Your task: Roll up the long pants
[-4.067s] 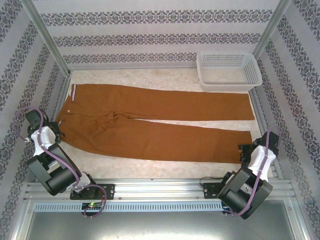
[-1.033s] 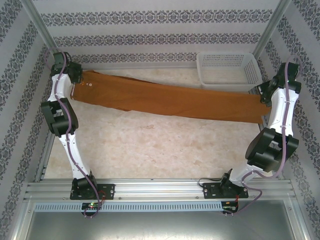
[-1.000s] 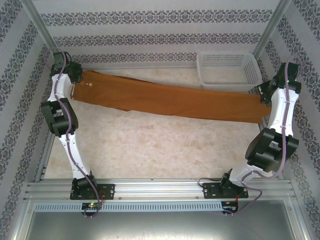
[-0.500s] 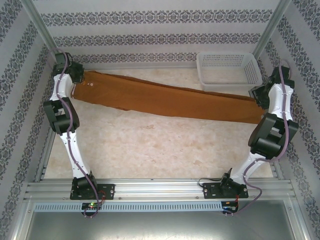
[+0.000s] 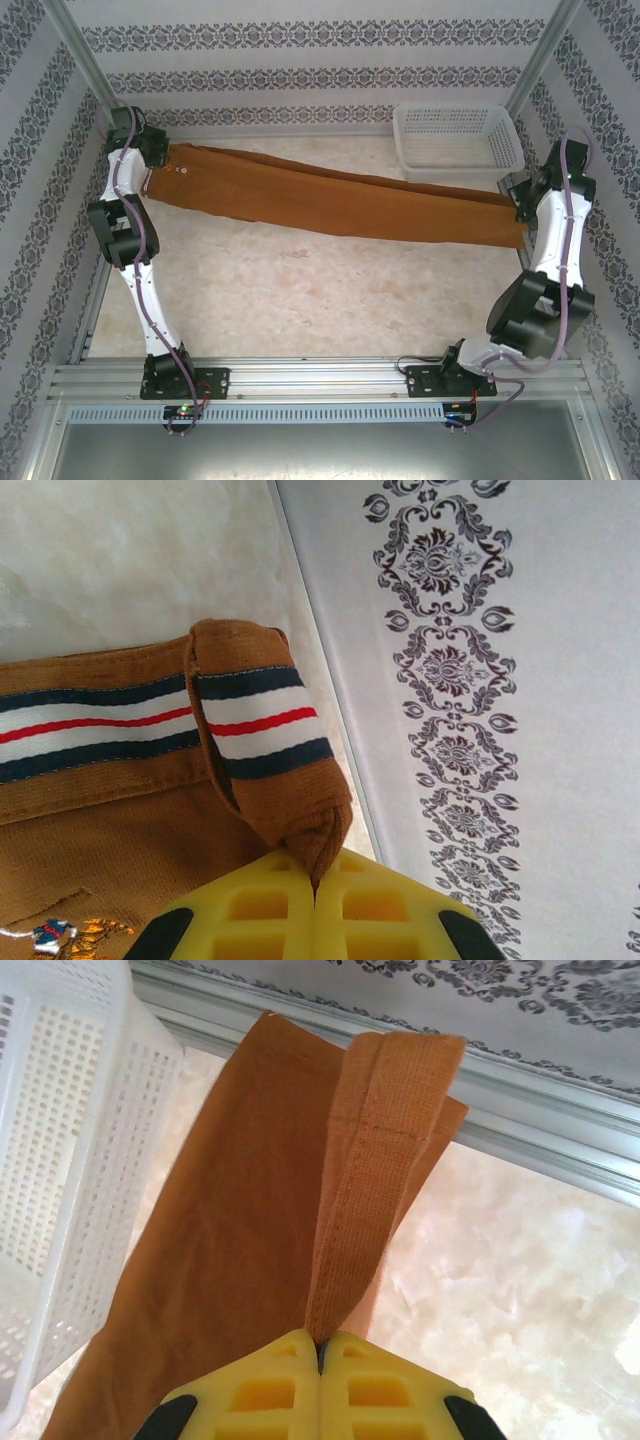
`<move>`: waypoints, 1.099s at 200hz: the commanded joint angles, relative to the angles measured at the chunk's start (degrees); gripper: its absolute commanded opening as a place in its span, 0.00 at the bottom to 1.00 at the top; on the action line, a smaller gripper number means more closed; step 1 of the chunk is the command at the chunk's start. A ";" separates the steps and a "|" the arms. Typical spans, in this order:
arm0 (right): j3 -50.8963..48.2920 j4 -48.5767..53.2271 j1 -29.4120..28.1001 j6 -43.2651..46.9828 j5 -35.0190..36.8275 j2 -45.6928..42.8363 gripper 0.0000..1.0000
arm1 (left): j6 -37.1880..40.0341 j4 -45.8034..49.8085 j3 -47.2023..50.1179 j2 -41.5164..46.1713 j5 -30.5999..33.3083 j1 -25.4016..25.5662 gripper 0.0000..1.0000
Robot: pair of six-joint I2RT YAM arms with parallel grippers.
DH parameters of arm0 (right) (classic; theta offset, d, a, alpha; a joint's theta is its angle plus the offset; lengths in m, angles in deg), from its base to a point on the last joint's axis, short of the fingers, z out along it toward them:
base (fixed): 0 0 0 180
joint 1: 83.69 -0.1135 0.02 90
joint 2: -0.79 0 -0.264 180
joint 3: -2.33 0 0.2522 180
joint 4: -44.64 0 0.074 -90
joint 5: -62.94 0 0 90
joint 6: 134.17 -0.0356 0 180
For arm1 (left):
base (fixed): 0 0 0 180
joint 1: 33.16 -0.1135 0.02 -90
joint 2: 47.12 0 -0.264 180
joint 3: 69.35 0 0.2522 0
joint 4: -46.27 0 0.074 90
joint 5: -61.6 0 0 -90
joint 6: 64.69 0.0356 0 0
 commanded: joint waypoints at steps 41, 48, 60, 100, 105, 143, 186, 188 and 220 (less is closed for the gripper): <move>-5.23 -2.92 3.18 2.40 6.47 -1.62 0.00 | -1.08 -4.13 -0.07 1.89 2.53 -1.01 0.03; -4.67 -3.46 3.25 2.41 6.80 -0.03 0.00 | -1.38 -4.66 -0.21 1.54 2.52 -0.99 0.04; -2.56 -4.51 3.50 2.24 6.93 3.78 0.00 | -2.02 -6.15 -0.79 0.23 2.64 -1.00 0.04; 16.40 -2.26 2.41 5.87 9.40 24.14 0.73 | -4.97 -26.72 -4.39 -9.26 -3.76 -1.01 1.00; 19.56 -0.42 2.07 6.22 9.82 26.37 0.88 | -6.05 -28.59 -5.33 -10.78 -5.58 -0.99 1.00; 27.89 0.19 -0.64 9.71 10.44 27.75 0.98 | -6.84 -32.65 -2.83 -7.52 -10.70 -0.62 1.00; 19.24 -4.72 -2.49 12.88 3.08 20.30 0.33 | 3.24 -24.78 8.31 5.03 -6.87 1.70 0.00; 18.46 -5.22 -2.76 12.98 2.76 19.88 0.18 | 3.38 -24.82 9.01 5.79 -6.85 1.88 0.00; 7.88 -8.81 -8.58 14.94 -0.41 14.81 0.00 | 4.54 -23.83 17.56 10.41 -6.13 4.97 0.00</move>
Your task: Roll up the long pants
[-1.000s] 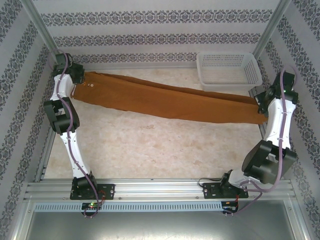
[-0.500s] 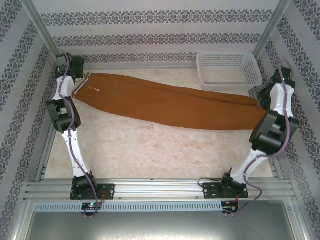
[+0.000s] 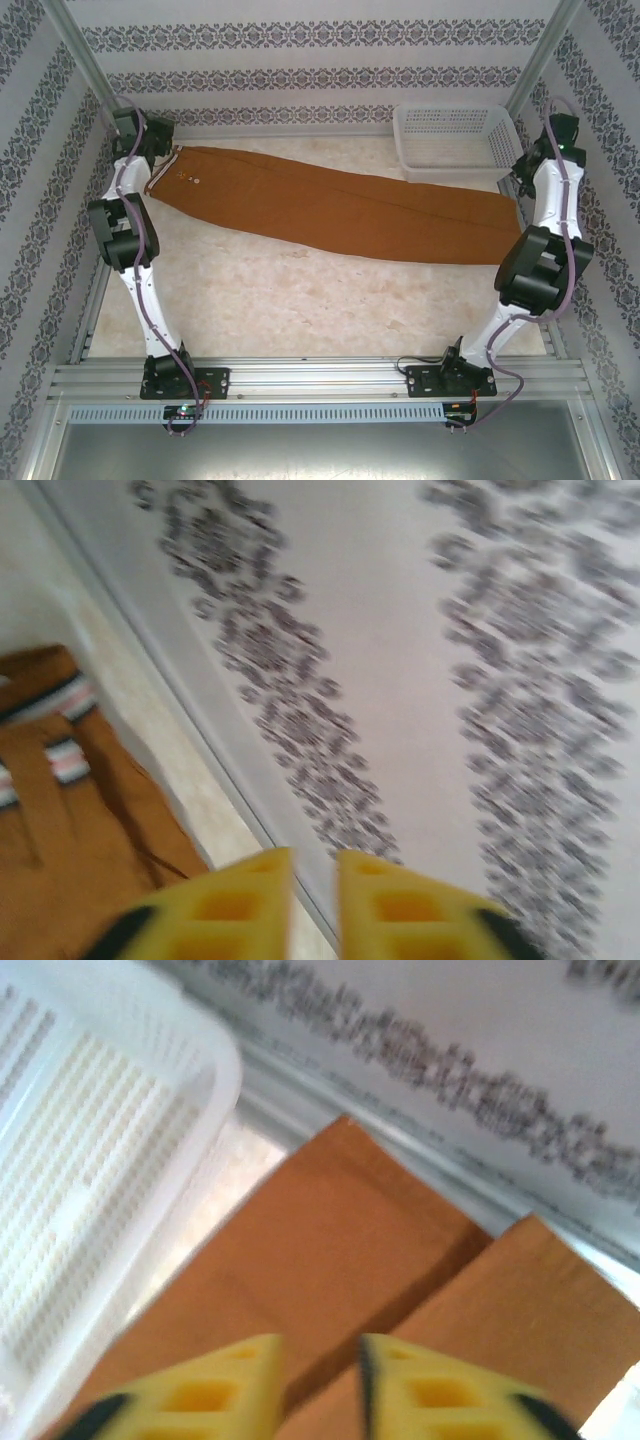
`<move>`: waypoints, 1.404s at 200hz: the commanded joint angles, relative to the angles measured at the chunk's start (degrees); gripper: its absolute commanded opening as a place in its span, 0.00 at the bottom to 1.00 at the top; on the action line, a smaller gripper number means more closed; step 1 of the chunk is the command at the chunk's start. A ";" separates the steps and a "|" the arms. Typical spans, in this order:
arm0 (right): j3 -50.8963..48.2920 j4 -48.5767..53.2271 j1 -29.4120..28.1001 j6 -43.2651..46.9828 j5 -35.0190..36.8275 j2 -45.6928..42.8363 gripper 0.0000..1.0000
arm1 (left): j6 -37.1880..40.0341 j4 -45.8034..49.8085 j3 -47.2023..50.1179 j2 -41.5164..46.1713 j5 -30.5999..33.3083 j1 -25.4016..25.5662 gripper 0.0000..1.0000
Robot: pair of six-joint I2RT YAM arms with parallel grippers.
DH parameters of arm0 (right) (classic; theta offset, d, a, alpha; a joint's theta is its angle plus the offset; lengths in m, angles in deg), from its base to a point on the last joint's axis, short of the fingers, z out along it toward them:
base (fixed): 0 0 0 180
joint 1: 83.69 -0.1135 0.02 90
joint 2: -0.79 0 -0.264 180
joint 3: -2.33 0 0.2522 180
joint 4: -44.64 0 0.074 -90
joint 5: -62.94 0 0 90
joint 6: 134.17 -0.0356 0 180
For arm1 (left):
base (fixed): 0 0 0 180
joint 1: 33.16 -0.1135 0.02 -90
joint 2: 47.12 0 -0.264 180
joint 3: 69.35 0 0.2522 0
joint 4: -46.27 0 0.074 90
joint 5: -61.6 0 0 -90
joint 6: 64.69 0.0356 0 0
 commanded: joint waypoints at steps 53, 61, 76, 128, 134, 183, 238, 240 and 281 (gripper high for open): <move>-11.24 -4.15 -13.21 3.24 -6.27 -2.06 0.00 | 4.80 9.36 -1.48 -5.39 4.81 8.30 0.00; -11.15 -3.84 -14.06 3.35 -6.08 -1.27 0.00 | 3.91 11.52 -2.44 -6.91 6.24 8.63 0.00; -11.47 -3.78 -15.44 3.65 -6.05 0.36 0.00 | 2.41 15.27 -1.89 -8.29 10.23 8.86 0.00; -9.06 -1.02 -17.83 6.73 -6.50 6.19 0.00 | -2.51 33.56 8.45 -1.58 28.73 7.63 0.00; -8.67 -0.76 -18.01 7.14 -6.56 6.77 0.00 | -3.24 34.69 10.45 -0.26 29.87 7.10 0.00; -6.65 0.07 -18.62 7.98 -6.93 9.11 0.00 | -4.43 37.10 28.33 13.03 38.47 3.24 0.00; -7.64 1.43 -18.63 10.86 -5.11 7.48 0.01 | 1.35 35.72 39.85 25.27 40.96 -1.56 0.00; -7.76 1.44 -18.63 10.96 -5.00 7.31 0.02 | 1.88 35.27 40.02 25.62 40.70 -1.59 0.00; -6.72 3.94 -12.77 6.80 -6.37 5.59 0.81 | 8.95 32.36 34.56 28.24 32.01 -1.75 1.00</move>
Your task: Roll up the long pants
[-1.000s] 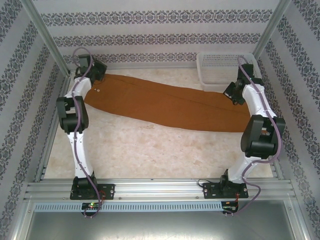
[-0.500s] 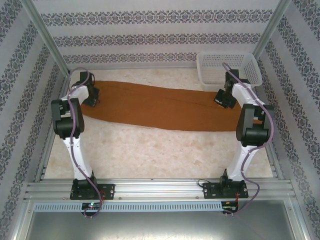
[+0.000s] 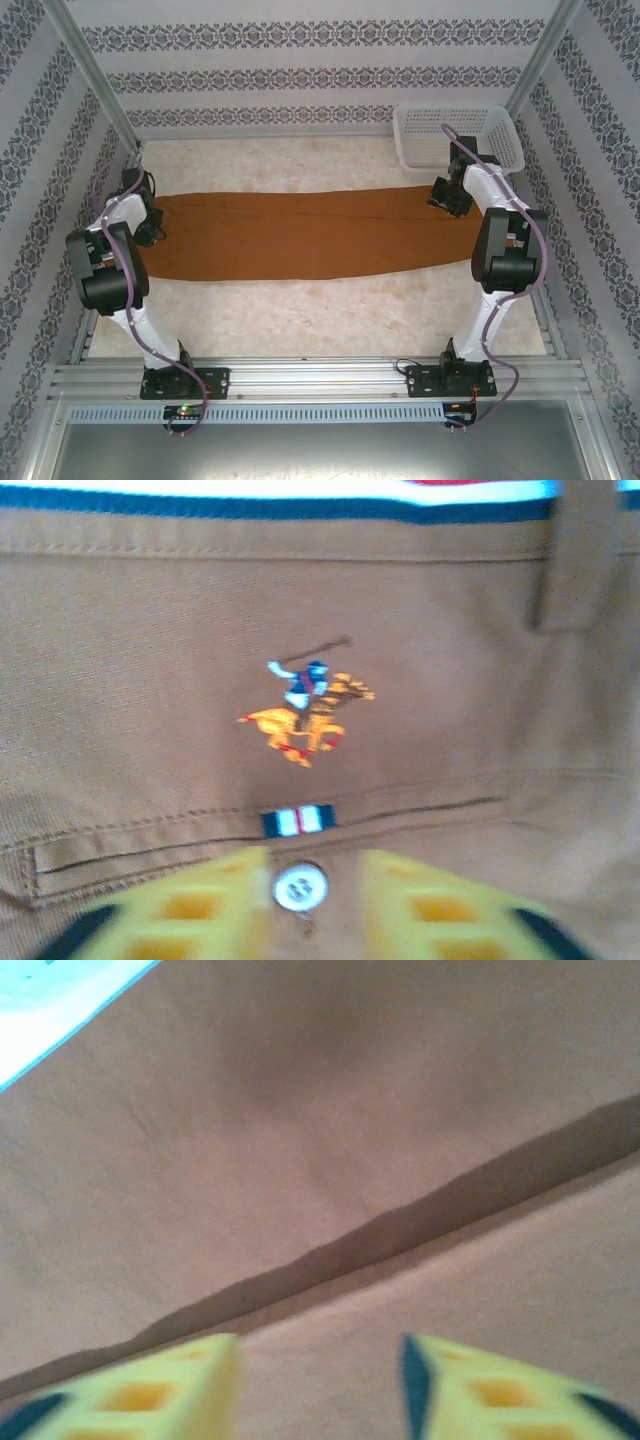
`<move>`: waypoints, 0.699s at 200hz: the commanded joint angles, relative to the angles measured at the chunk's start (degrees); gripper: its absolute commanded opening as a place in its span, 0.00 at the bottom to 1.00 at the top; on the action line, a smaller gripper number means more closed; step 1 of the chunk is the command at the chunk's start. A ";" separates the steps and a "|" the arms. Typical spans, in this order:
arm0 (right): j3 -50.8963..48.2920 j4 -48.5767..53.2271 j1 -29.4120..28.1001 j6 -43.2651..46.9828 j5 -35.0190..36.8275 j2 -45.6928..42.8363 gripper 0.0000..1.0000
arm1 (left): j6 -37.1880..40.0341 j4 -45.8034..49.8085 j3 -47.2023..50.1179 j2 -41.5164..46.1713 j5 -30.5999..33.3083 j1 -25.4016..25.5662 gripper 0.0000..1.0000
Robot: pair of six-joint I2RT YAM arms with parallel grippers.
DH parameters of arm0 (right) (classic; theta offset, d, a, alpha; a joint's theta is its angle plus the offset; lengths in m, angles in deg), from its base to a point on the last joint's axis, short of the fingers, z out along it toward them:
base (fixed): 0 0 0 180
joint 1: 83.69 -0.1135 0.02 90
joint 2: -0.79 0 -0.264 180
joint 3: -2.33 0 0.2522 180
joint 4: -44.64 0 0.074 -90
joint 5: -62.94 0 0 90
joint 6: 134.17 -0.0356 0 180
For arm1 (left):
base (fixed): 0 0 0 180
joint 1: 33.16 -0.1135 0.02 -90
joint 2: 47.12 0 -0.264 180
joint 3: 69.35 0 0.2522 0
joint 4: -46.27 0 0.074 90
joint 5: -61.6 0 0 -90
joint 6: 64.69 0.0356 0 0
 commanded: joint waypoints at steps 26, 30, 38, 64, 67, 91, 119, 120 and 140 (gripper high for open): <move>1.82 3.49 11.55 -7.13 -4.08 -1.82 0.82 | 6.02 -2.00 -7.47 2.83 -8.77 0.15 1.00; 2.04 3.80 12.48 -7.51 -4.46 -1.49 0.81 | 5.95 -2.19 -7.71 3.03 -9.10 0.13 1.00; 2.75 4.35 13.94 -8.11 -4.89 -0.77 0.80 | 5.78 -2.26 -8.12 3.24 -9.43 0.09 1.00; 4.49 6.52 16.67 -9.64 -4.22 1.25 0.76 | 5.54 -2.88 -8.60 3.15 -9.79 0.08 1.00; 4.62 6.60 16.86 -9.93 -4.26 1.43 0.76 | 5.50 -3.04 -8.59 3.06 -9.81 0.08 1.00; 6.04 7.32 17.97 -13.13 -4.51 2.92 0.73 | 4.98 -4.45 -8.15 1.72 -10.70 0.15 1.00; 10.39 9.37 18.06 -17.33 -5.37 5.58 0.71 | 4.23 -6.13 -8.32 -0.76 -12.43 0.08 1.00; 10.55 9.47 18.02 -17.41 -5.40 5.70 0.71 | 4.20 -6.16 -8.37 -0.80 -12.43 0.08 1.00; 15.56 12.74 17.23 -19.27 -3.63 8.61 0.70 | 3.76 -7.46 -8.90 -2.60 -13.40 0.08 1.00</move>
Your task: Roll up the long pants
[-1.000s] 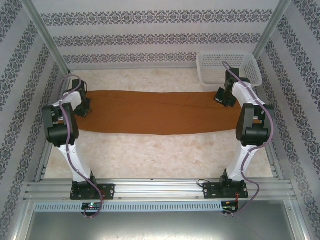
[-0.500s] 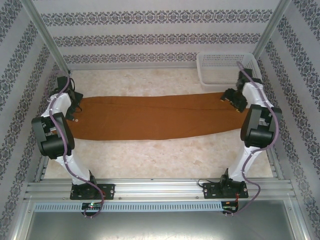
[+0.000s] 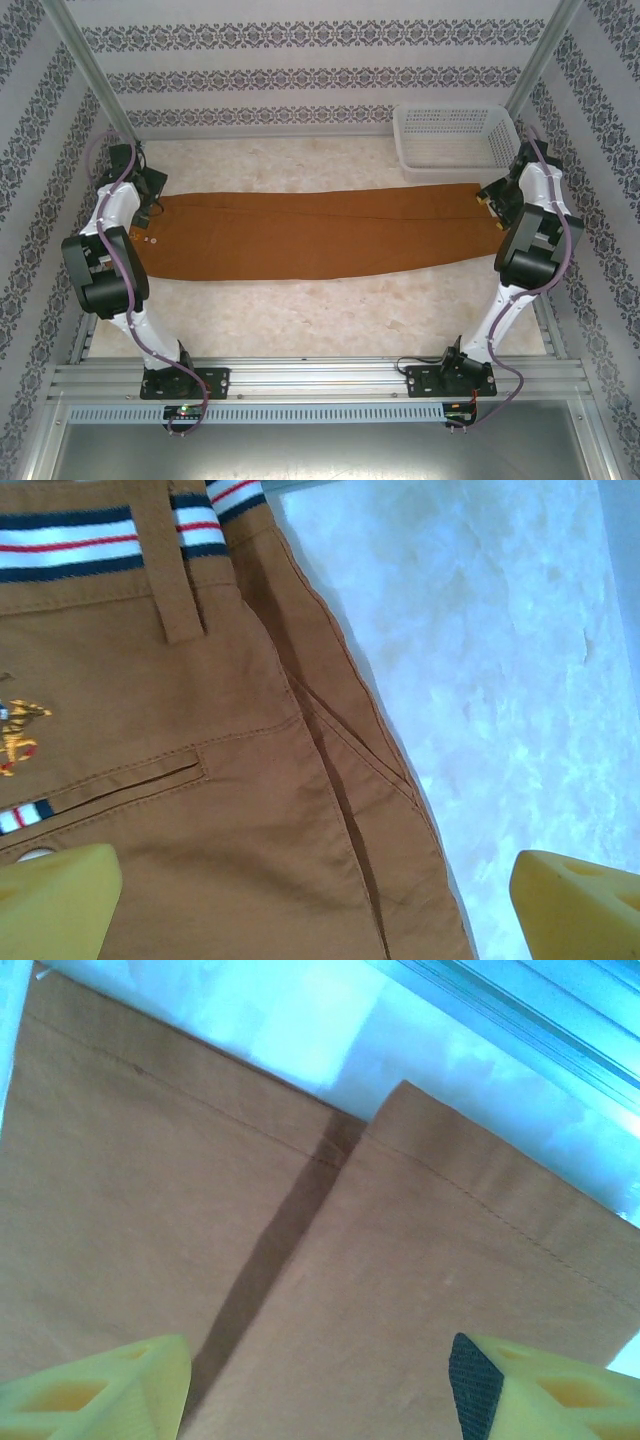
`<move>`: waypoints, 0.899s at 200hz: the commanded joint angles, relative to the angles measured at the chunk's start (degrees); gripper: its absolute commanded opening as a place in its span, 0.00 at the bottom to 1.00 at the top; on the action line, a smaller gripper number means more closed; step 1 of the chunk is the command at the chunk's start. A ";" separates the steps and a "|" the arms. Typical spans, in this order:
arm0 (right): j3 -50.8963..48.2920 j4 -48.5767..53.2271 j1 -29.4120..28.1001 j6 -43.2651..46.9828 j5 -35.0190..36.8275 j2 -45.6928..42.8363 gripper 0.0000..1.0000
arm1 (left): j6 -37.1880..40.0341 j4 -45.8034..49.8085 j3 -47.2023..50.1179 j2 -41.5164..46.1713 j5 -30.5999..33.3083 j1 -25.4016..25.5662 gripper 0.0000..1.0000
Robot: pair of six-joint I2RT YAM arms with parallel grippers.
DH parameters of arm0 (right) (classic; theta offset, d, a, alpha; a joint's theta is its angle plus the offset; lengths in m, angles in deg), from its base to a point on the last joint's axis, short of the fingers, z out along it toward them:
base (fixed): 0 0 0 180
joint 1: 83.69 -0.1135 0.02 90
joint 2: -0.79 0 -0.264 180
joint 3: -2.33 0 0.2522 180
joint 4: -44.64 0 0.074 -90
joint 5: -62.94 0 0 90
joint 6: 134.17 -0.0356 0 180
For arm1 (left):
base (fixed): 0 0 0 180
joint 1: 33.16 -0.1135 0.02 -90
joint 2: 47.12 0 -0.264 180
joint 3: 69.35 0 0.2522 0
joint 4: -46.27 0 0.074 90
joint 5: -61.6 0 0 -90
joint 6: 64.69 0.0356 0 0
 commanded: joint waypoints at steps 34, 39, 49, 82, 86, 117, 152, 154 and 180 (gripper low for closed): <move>14.62 12.03 -2.67 -7.41 4.97 9.18 0.68 | -1.13 -4.23 -2.75 -6.14 -3.21 0.11 1.00; 16.27 13.49 -2.98 -7.74 5.50 10.31 0.68 | -1.18 -4.31 -3.12 -6.75 -3.54 0.09 1.00; 19.19 16.46 -3.75 -8.25 6.71 12.50 0.68 | -1.31 -4.40 -3.87 -7.75 -4.05 0.09 1.00; 22.25 21.11 -5.91 -10.95 9.37 14.77 0.67 | -1.83 -5.02 -5.60 -10.06 -5.19 0.12 1.00; 22.13 21.25 -6.17 -11.23 9.59 14.72 0.67 | -1.91 -5.18 -5.63 -10.26 -5.33 0.10 1.00; 19.91 23.04 -6.77 -12.95 10.67 12.98 0.67 | -3.32 -6.61 -6.41 -12.00 -6.54 0.15 1.00; 14.22 21.19 -6.60 -14.25 10.94 11.18 0.66 | -4.39 -8.04 -6.80 -13.54 -7.87 0.26 1.00; 14.00 21.19 -6.61 -14.32 11.04 11.13 0.66 | -4.28 -8.02 -6.86 -13.59 -7.91 0.26 1.00; 10.73 19.53 -6.78 -15.10 11.76 11.48 0.63 | -3.73 -7.93 -6.66 -13.84 -7.98 0.26 1.00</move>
